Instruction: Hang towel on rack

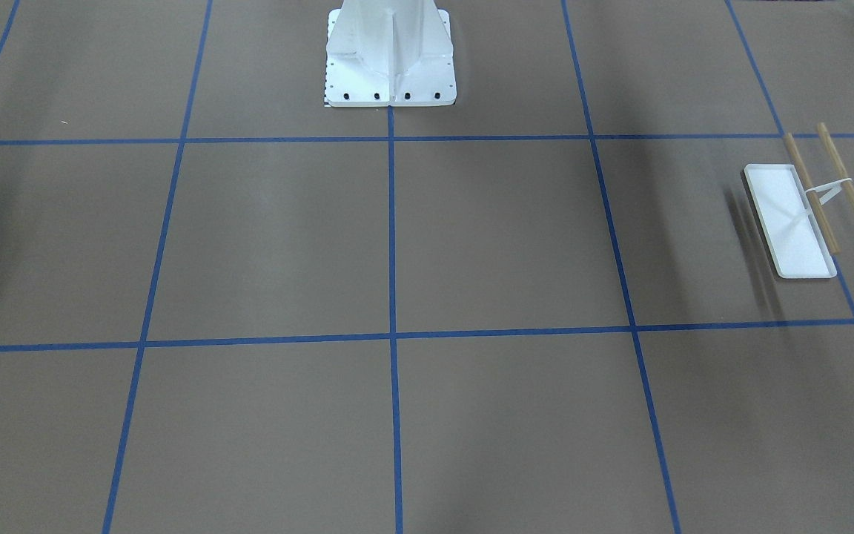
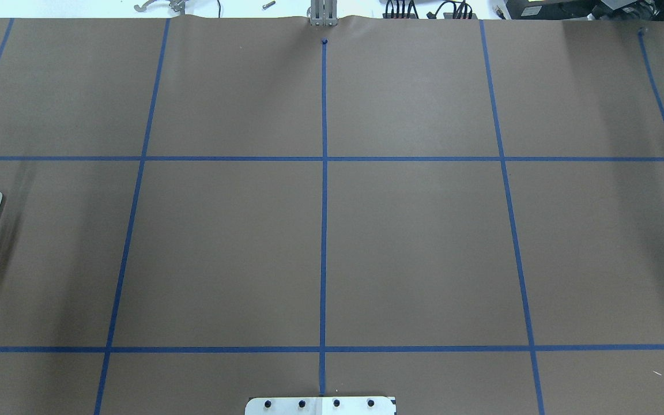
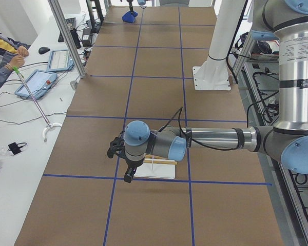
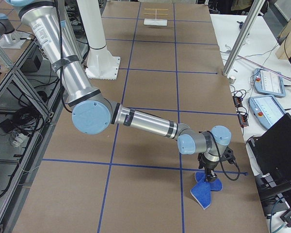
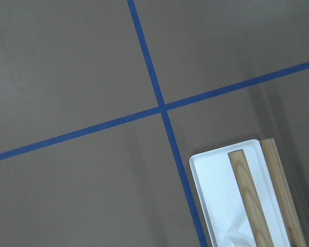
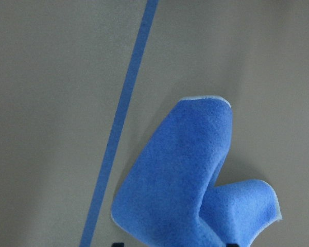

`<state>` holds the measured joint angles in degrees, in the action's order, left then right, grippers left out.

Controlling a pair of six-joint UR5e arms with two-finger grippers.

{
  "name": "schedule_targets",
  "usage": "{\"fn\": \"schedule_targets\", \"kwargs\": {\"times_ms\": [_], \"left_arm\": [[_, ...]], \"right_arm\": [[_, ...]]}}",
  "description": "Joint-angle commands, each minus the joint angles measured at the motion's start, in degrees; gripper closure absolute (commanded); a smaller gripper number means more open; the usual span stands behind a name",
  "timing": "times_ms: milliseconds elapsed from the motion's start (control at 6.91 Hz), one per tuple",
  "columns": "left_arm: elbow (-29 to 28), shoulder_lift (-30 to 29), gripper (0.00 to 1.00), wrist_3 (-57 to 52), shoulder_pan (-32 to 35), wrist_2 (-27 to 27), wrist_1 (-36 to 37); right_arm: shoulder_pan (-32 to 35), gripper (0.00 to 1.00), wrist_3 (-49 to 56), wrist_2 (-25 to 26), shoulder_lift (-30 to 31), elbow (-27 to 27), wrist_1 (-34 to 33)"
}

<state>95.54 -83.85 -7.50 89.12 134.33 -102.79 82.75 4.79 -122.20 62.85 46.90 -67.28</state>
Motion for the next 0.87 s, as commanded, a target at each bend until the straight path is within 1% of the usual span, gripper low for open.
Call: {"fn": "schedule_targets", "kwargs": {"times_ms": [0,145,289,434,724], "left_arm": [[0.0,0.0,0.01,-0.1,0.0,0.0,0.0],[0.0,0.0,0.01,0.0,0.0,0.0,0.0],[0.0,0.0,0.01,0.0,0.0,0.0,0.0],[-0.1,0.0,0.01,0.0,0.0,0.0,0.0],[-0.1,0.1,0.01,0.0,0.0,0.0,0.0]], "right_arm": [[-0.7,0.45,0.0,2.0,-0.2,-0.7,0.9],[-0.7,0.68,0.0,2.1,-0.4,-0.7,0.9],[-0.7,0.96,0.0,2.3,-0.4,-0.7,1.9],[-0.7,1.0,0.0,2.9,-0.4,-0.8,2.2],[-0.7,1.0,0.0,3.2,-0.6,-0.7,2.2]]}}
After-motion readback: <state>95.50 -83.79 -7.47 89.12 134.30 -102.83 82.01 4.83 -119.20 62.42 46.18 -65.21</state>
